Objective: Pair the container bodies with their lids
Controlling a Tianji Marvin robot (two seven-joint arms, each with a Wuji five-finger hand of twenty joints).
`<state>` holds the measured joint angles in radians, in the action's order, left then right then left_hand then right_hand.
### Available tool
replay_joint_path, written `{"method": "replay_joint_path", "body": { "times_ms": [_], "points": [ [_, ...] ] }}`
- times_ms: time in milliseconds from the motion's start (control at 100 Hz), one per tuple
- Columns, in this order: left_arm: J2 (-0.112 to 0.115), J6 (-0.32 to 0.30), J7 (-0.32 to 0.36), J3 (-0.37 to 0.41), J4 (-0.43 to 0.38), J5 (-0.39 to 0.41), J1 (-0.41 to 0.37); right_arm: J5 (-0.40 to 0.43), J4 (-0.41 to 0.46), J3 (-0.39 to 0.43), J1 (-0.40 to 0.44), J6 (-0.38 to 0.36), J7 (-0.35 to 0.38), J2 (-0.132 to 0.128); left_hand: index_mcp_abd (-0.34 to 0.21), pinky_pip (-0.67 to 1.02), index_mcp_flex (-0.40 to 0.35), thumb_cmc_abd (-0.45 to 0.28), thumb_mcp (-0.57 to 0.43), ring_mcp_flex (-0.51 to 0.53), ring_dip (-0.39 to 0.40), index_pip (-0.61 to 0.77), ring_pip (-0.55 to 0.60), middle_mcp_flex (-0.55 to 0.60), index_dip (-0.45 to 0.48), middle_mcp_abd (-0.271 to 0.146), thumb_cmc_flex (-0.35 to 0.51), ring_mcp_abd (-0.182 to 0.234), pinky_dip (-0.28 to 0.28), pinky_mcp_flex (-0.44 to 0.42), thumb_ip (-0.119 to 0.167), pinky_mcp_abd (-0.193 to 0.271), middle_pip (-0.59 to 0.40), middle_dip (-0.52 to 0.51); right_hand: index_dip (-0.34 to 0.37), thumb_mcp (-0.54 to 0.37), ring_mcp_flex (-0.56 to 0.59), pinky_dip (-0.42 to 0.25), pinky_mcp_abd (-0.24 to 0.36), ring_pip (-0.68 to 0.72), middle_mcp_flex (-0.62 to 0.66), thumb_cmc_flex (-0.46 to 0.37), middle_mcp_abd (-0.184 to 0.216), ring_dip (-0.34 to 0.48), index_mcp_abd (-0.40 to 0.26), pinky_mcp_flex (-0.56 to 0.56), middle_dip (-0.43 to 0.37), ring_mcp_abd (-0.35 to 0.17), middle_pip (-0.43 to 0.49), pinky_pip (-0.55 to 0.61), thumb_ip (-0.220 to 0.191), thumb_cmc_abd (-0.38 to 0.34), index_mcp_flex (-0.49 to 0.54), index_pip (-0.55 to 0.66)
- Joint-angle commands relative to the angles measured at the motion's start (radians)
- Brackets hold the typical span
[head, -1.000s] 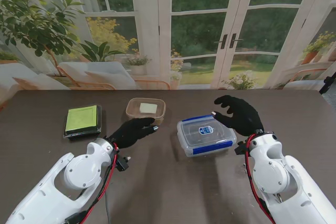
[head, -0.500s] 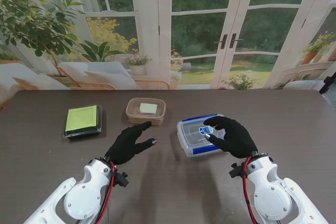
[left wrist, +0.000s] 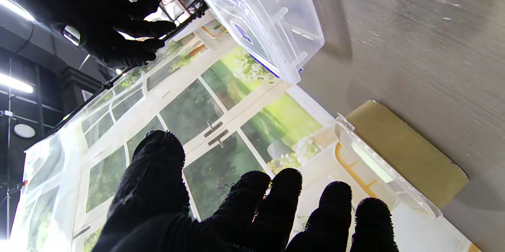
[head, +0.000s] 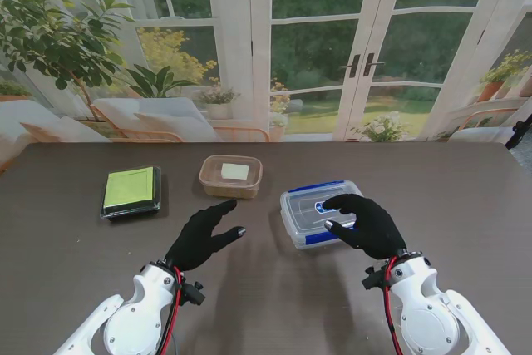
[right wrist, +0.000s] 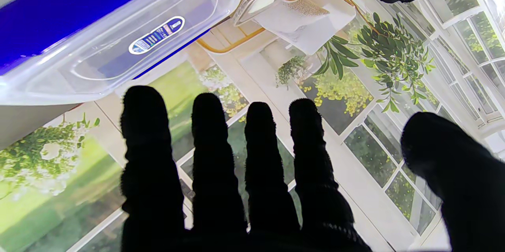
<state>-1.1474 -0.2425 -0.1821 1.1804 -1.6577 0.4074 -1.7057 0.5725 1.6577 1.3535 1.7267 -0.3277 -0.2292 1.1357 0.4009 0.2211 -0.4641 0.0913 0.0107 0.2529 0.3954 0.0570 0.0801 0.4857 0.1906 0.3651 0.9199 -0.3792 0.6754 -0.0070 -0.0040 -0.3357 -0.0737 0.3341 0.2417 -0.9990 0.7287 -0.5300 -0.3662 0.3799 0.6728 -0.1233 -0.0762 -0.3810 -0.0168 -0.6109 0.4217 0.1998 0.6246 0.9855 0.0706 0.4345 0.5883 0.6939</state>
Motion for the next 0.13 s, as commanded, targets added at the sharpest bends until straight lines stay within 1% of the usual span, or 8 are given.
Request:
{"method": "replay_joint_path", "body": {
  "times_ms": [0, 120],
  "points": [
    [-0.002, 0.002, 0.024, 0.002, -0.005, -0.006, -0.006, 0.002, -0.001, -0.004, 0.003, -0.002, 0.013, 0.003, -0.021, -0.032, -0.009, 0.010, -0.005, 0.000, -0.005, 0.003, 0.000, 0.003, 0.008, -0.016, 0.035, 0.016, 0.007, -0.016, 0.003, 0.039, 0.000, 0.006, 0.012, -0.082, -0.023, 0.004, 0.030, -0.014, -0.014, -0.009, 0.026, 0.010, -0.023, 0.386, -0.007, -0.015, -0.016, -0.022, 0.020, 0.038, 0.011, 0.001],
    [-0.003, 0.007, 0.023, -0.001, -0.006, -0.007, -0.007, -0.001, 0.000, -0.002, 0.006, 0.001, 0.016, 0.003, -0.021, -0.034, -0.013, 0.007, -0.004, 0.002, -0.005, 0.002, 0.000, 0.006, 0.010, -0.016, 0.036, 0.016, 0.007, -0.017, 0.003, 0.037, 0.000, 0.007, 0.013, -0.082, -0.021, 0.001, 0.029, -0.013, -0.014, -0.009, 0.024, 0.009, -0.020, 0.387, -0.007, -0.016, -0.017, -0.024, 0.020, 0.038, 0.011, 0.002]
  ]
}}
